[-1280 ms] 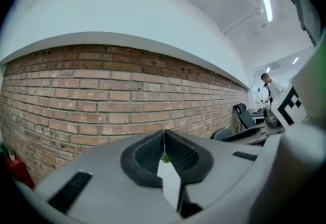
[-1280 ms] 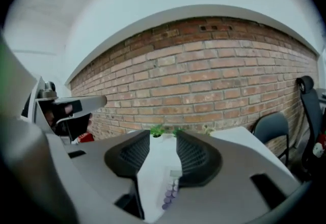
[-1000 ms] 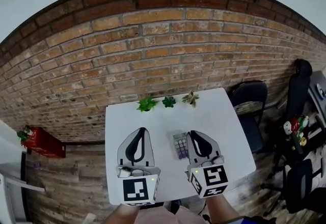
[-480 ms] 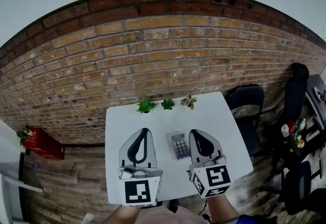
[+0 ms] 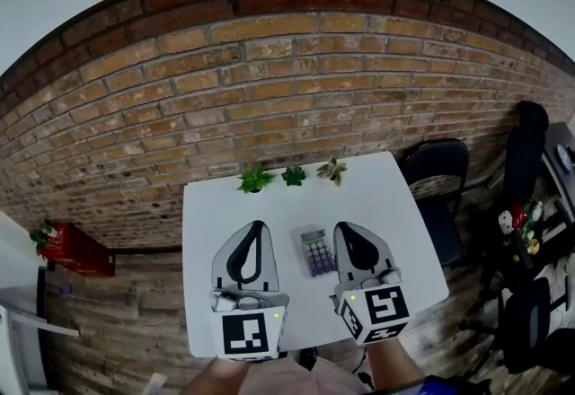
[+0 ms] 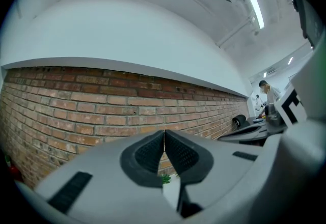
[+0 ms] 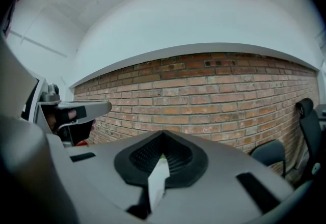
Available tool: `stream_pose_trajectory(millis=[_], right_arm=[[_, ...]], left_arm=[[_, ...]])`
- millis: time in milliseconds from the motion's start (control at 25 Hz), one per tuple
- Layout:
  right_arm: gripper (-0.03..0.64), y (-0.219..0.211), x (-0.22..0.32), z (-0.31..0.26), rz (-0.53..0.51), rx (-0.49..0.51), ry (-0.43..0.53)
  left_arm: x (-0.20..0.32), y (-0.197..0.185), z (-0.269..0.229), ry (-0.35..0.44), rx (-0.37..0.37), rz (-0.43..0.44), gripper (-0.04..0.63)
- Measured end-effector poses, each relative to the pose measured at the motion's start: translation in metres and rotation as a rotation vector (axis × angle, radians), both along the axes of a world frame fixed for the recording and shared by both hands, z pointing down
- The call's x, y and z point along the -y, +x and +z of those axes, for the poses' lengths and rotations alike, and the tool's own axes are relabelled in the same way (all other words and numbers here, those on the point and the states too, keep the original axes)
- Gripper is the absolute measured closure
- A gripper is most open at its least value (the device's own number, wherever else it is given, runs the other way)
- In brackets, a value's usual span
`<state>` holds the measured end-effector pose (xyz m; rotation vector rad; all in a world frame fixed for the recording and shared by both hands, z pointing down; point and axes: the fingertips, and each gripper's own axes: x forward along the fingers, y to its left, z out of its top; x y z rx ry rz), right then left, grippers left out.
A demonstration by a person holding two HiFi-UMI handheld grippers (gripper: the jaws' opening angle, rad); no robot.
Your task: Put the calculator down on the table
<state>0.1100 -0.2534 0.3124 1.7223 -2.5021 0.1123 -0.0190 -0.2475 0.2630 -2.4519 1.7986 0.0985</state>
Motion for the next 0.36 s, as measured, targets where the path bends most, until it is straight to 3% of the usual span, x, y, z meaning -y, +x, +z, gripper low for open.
stream_pose_trajectory(millis=[360], right_arm=[[0.618, 0.003, 0.013, 0.011, -0.001, 0.008, -0.023]], left_arm=[[0.013, 0.007, 0.013, -0.026, 0.008, 0.006, 0.583]])
